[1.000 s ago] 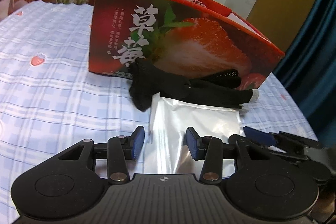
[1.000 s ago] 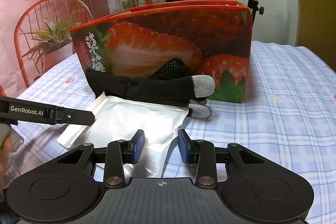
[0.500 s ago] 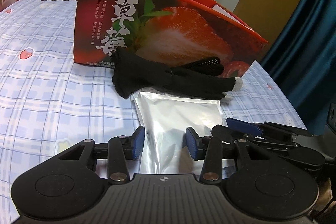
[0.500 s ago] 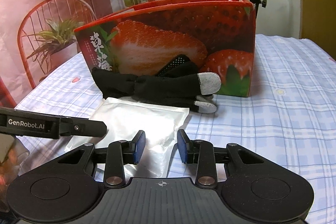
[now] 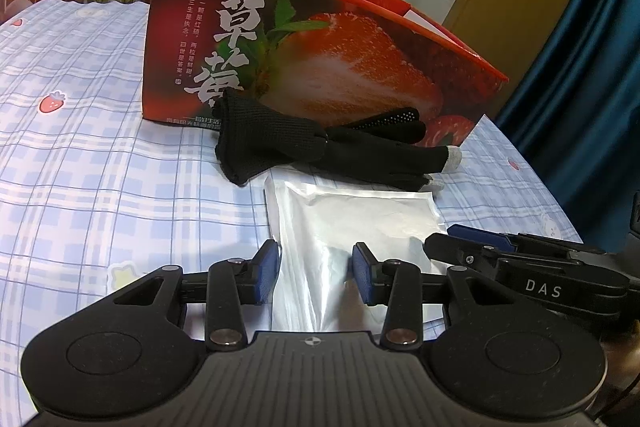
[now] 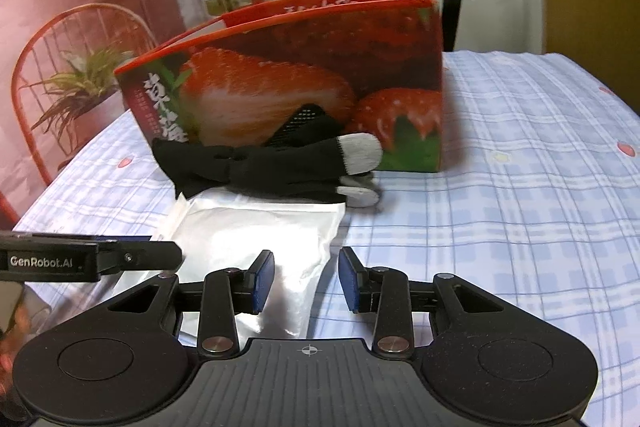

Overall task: Organize soft objects
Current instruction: 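Close the left gripper on the edge of the white foil packet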

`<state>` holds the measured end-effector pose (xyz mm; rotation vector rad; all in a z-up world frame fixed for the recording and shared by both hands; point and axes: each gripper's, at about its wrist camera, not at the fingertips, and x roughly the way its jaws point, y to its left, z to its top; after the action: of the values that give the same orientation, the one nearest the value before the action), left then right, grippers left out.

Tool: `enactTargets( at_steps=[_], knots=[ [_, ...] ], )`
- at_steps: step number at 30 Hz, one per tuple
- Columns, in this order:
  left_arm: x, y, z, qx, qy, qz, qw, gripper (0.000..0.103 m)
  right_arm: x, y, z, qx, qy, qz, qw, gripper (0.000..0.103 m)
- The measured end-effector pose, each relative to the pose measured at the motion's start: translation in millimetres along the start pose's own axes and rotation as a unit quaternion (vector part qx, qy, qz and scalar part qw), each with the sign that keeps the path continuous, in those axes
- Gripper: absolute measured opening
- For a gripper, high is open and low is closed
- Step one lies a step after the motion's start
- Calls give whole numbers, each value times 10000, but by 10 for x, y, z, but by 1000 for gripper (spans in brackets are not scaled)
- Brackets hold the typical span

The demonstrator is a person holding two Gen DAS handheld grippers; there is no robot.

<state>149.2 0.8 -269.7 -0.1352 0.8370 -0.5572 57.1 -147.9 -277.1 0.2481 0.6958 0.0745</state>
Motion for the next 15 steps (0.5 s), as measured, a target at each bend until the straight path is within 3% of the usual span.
enactTargets(
  at_steps=[8, 15],
  knots=[
    [47, 6, 48, -53, 24, -53, 10000, 42, 97, 49, 48, -58, 90, 95, 9999, 36],
    [72, 19, 64, -337, 7, -190, 9993, 46, 149, -11, 78, 416, 133, 465, 9980, 32]
  ],
)
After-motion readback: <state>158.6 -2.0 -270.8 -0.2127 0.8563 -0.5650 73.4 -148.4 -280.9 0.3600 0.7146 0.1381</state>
